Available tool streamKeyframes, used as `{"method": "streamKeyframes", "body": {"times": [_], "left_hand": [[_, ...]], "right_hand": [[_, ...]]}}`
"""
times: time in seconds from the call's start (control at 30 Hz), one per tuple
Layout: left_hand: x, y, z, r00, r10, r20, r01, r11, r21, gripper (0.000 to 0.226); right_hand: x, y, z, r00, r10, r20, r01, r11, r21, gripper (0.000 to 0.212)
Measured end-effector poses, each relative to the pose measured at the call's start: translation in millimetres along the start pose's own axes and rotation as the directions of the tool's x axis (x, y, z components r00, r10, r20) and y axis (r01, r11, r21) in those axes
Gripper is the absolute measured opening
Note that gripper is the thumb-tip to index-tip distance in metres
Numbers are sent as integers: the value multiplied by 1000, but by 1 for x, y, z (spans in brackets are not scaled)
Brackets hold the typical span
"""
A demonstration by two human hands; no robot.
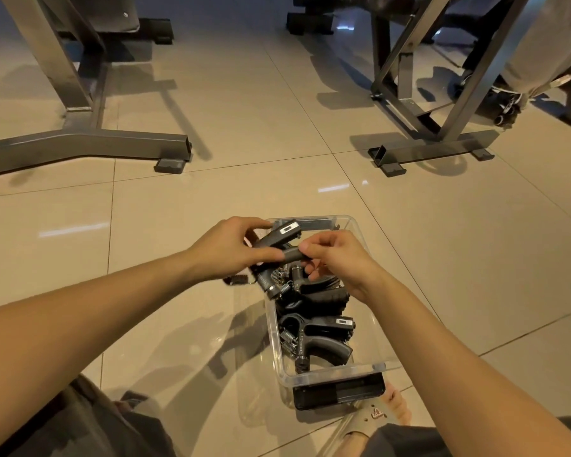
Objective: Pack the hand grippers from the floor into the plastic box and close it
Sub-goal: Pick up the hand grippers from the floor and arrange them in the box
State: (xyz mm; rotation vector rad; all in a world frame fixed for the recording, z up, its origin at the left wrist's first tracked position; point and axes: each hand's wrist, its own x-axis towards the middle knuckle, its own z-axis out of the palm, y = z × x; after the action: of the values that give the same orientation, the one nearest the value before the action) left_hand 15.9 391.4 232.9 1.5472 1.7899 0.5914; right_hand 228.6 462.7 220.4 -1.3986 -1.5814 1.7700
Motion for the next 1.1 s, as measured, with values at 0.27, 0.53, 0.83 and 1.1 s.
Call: {"method": "streamKeyframes", "body": {"times": [0.27,0.53,0.83,1.1], "left_hand": [[15,-8,-10,972,-226,58,224,831,-510,15],[43,0,5,970,-230,78,236,821,-520,16],[67,-14,16,983,-165,-79,153,979,-135,37],[57,-51,41,973,-107,204,13,909,417,132]], "right_hand": [[8,7,-27,986,-32,-161,28,999,-30,19],[22,-7,-39,913,-394,103,304,491,-816,70],[55,6,-44,934,-352,65,202,369,-907,66],[94,45,-21,982,-191,-16,49,334,-941,67]]}}
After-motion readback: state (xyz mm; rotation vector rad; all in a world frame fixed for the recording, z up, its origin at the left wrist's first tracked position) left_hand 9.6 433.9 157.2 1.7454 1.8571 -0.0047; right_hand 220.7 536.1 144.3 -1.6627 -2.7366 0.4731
